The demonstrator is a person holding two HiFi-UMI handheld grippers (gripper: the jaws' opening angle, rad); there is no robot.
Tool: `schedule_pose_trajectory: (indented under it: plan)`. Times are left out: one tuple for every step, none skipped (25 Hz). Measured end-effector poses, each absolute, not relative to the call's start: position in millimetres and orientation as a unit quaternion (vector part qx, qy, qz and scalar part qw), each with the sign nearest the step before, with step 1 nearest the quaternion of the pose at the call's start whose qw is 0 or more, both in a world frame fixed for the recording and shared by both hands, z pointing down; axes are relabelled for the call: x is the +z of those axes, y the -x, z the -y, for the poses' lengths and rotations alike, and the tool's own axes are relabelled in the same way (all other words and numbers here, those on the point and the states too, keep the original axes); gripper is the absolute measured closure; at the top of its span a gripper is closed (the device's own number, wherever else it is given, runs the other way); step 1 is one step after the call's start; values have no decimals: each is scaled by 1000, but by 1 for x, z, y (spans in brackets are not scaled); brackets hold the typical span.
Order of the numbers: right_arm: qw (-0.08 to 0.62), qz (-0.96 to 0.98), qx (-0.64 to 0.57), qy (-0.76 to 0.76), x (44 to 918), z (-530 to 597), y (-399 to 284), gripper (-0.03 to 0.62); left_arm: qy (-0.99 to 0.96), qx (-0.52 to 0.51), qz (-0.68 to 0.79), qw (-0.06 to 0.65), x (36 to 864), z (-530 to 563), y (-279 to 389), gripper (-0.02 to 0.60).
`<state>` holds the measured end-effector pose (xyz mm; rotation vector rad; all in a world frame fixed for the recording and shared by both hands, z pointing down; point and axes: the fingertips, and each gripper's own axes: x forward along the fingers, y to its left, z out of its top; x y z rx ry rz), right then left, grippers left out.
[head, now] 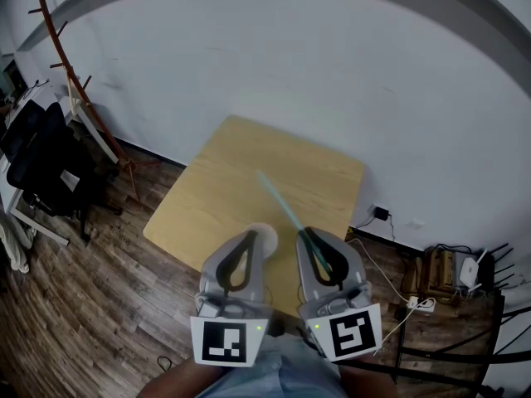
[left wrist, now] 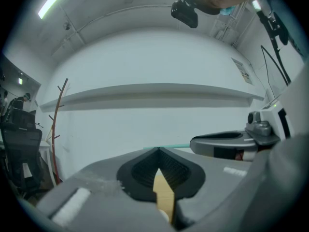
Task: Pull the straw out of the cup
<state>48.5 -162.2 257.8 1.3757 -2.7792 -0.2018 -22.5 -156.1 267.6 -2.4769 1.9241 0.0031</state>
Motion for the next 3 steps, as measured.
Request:
schedule_pose_trajectory:
  plan:
    - [17, 894, -65, -443, 258, 163, -47, 560, 790, 1, -614, 2, 268, 157, 24, 561]
    - [18, 894, -65, -442, 258, 163, -46, 560, 790, 2, -613, 2, 268, 157, 25, 561]
    - [18, 894, -65, -442, 258, 164, -45, 560, 790, 2, -613, 1, 268, 158, 26, 561]
